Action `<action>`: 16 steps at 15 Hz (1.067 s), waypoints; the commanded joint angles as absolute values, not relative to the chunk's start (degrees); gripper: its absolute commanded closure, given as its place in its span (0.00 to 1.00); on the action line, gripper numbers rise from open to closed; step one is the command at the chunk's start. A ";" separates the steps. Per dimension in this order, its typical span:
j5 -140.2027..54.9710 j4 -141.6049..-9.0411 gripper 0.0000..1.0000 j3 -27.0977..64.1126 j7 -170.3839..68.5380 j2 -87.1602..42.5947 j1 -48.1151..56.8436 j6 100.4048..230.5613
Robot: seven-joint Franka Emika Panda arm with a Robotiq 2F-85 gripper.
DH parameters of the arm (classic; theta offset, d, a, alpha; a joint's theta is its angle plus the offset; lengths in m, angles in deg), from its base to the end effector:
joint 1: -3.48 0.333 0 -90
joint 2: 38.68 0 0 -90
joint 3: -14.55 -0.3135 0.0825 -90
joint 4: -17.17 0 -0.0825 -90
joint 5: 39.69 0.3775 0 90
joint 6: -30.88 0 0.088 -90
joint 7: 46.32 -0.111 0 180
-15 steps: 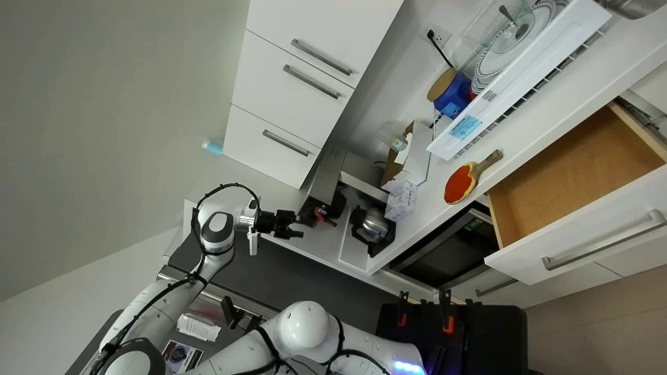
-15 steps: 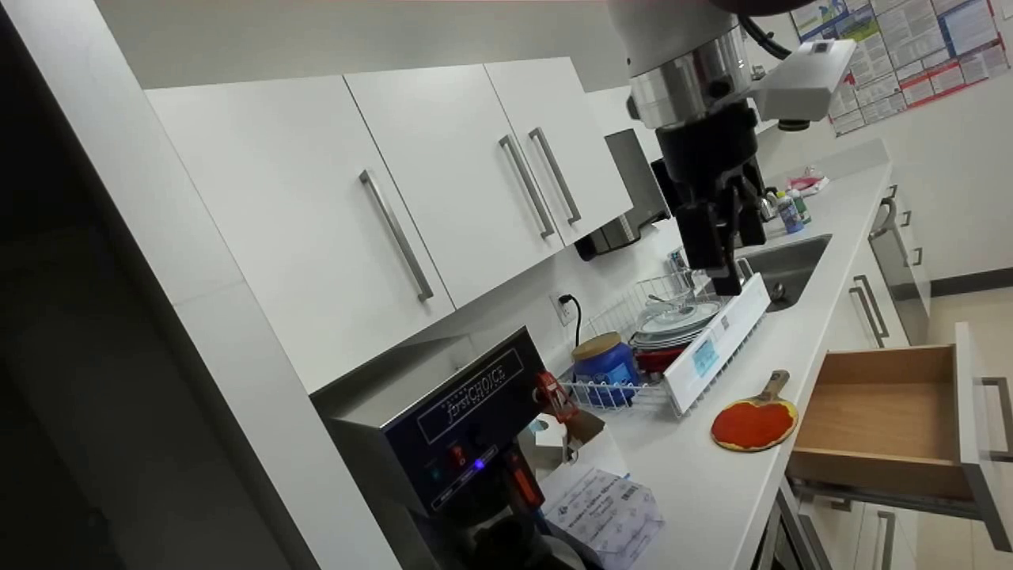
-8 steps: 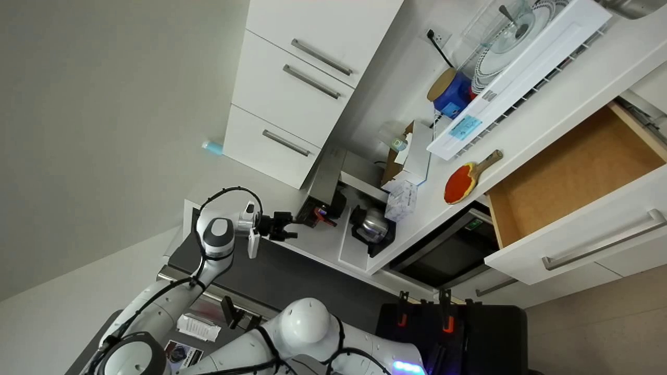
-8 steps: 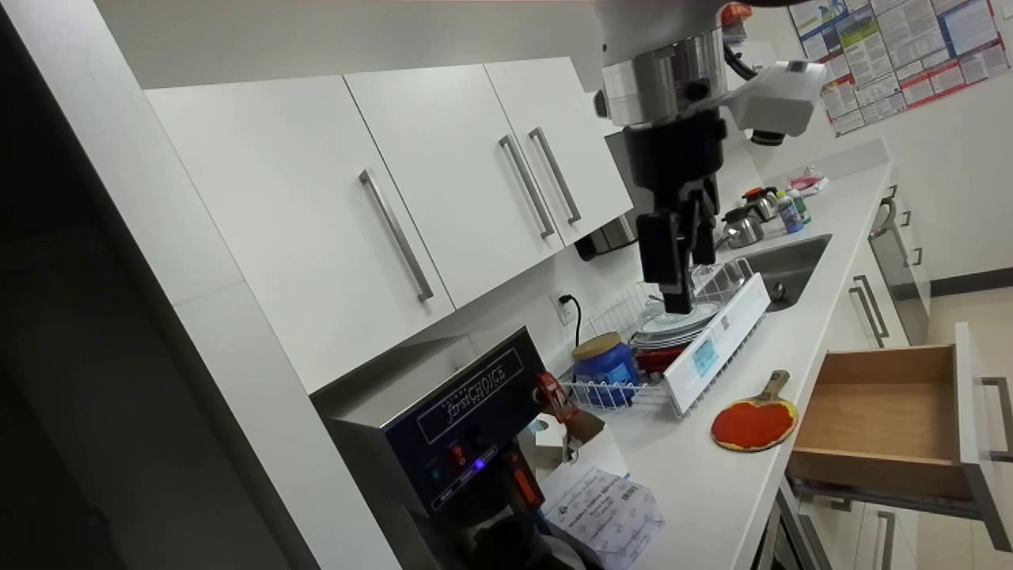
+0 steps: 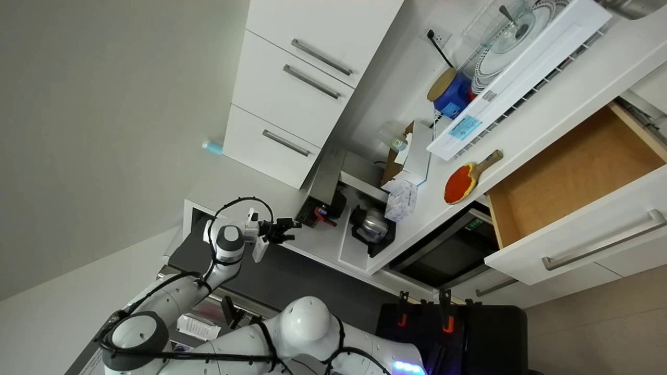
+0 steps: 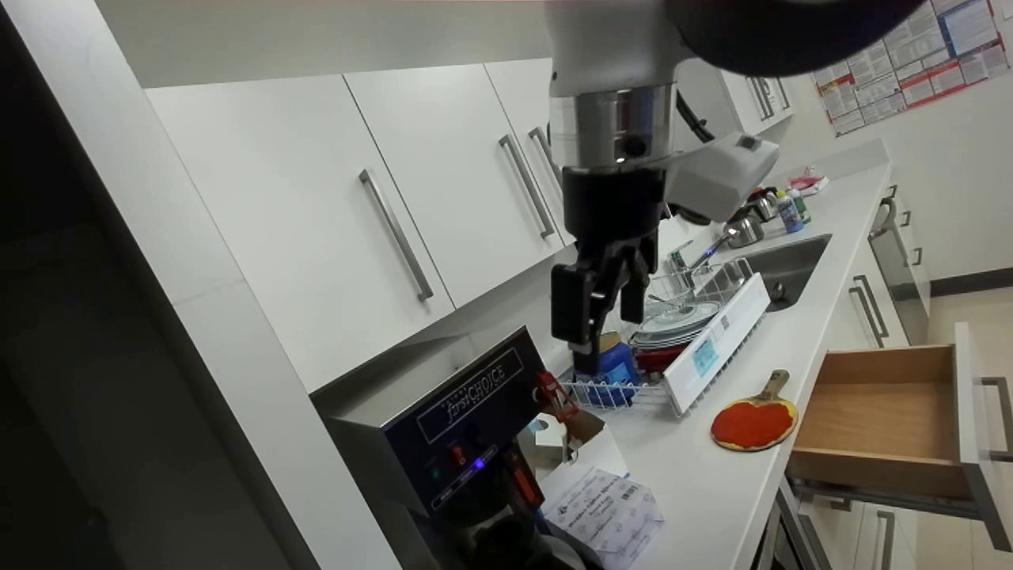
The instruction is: Push the button on the coffee machine
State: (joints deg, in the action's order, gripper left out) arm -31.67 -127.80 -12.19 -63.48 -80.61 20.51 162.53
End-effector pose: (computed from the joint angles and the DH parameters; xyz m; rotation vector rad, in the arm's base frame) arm 0.2618 0.2843 0.5299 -2.9569 -0.5323 -0.7345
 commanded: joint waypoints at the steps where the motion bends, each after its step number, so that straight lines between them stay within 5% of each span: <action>1: -32.58 -124.80 0.00 -16.81 -70.66 -73.44 18.64 169.63; 14: -35.54 -123.44 0.00 -19.76 -76.33 -68.56 18.42 174.04; 15: -35.97 -122.97 0.25 -20.63 -77.86 -67.87 17.51 174.83; 16: -36.53 -122.56 0.28 -21.40 -79.50 -67.57 16.71 175.34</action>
State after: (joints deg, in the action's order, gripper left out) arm -34.58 -123.48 -19.57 -74.76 -68.76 18.68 172.93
